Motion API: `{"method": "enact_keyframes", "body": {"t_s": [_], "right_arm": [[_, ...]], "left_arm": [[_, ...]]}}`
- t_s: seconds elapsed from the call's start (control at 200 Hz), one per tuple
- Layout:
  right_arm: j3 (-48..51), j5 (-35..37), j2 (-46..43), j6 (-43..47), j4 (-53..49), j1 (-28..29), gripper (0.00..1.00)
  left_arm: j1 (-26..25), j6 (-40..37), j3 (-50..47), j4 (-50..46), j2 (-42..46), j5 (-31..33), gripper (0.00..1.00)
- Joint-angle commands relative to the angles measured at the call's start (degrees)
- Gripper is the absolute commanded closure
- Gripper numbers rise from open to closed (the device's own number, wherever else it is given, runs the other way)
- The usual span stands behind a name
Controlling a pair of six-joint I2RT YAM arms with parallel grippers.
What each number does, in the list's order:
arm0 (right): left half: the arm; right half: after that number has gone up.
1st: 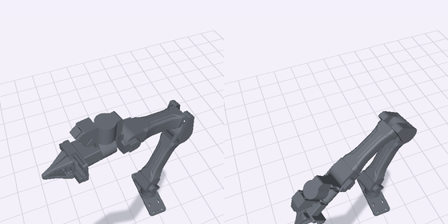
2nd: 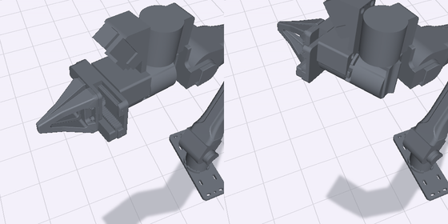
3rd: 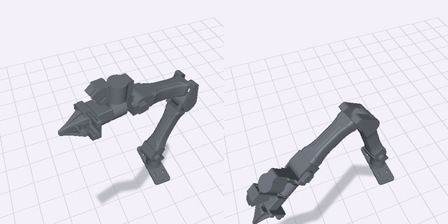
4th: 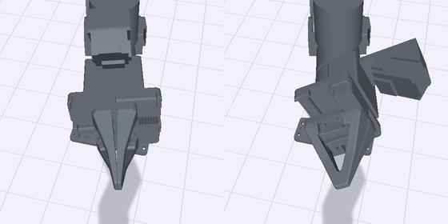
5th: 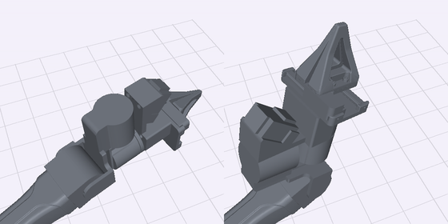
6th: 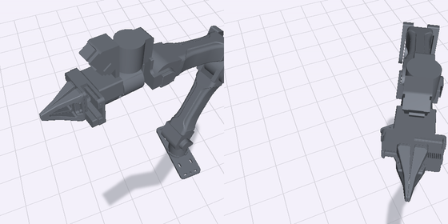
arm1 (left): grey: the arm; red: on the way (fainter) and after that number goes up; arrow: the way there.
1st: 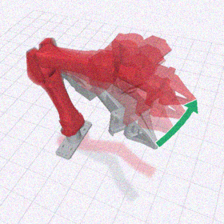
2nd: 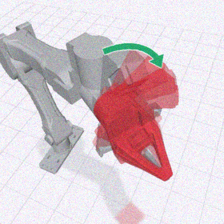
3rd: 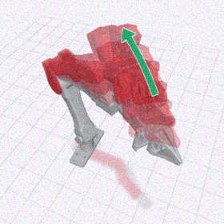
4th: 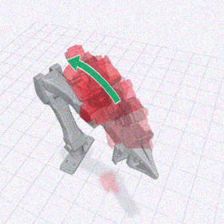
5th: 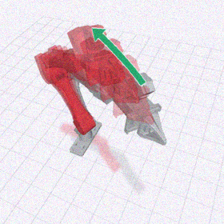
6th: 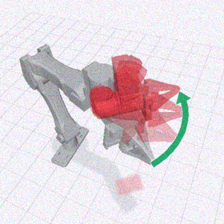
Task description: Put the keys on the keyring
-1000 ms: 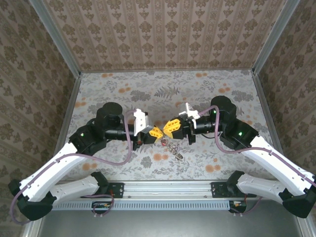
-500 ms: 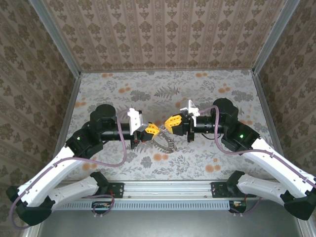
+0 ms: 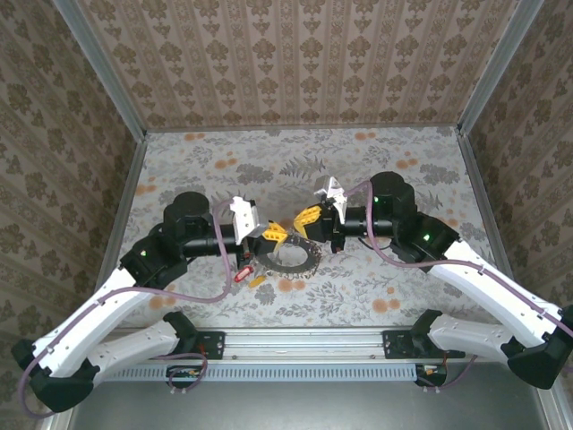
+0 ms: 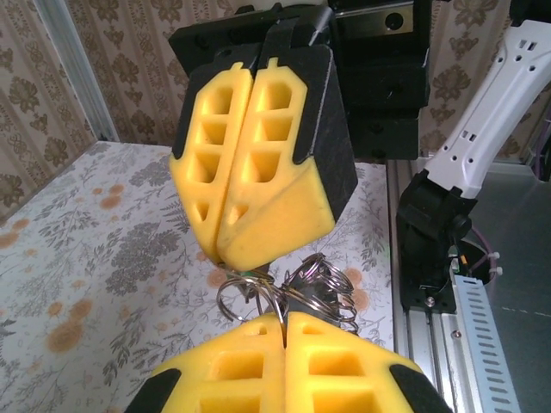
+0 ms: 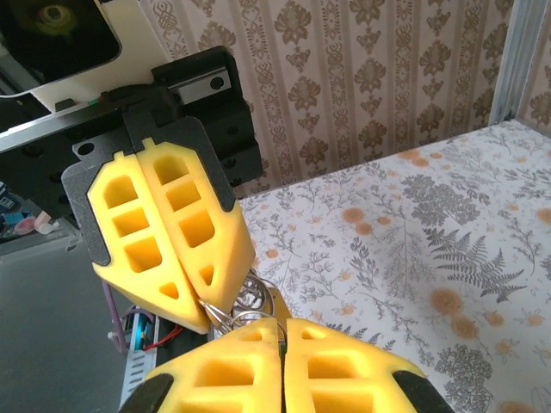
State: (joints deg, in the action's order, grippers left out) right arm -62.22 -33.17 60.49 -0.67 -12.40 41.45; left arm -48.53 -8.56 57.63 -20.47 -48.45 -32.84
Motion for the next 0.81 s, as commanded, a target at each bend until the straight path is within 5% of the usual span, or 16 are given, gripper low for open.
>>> {"method": "enact_keyframes", "body": {"t_s": [0.0, 0.8], "right_arm": [[-1.64, 4.75, 0.2, 0.05, -3.31, -0.93, 1.0], [-1.84, 4.33, 0.33, 0.58, -3.27, -0.95, 1.0]], "left_arm": [[0.15, 0.54, 0.13, 3.68, 2.78, -1.32, 1.0], [1.01, 3.4, 1.04, 0.99, 0.11, 2.08, 0.96]]}}
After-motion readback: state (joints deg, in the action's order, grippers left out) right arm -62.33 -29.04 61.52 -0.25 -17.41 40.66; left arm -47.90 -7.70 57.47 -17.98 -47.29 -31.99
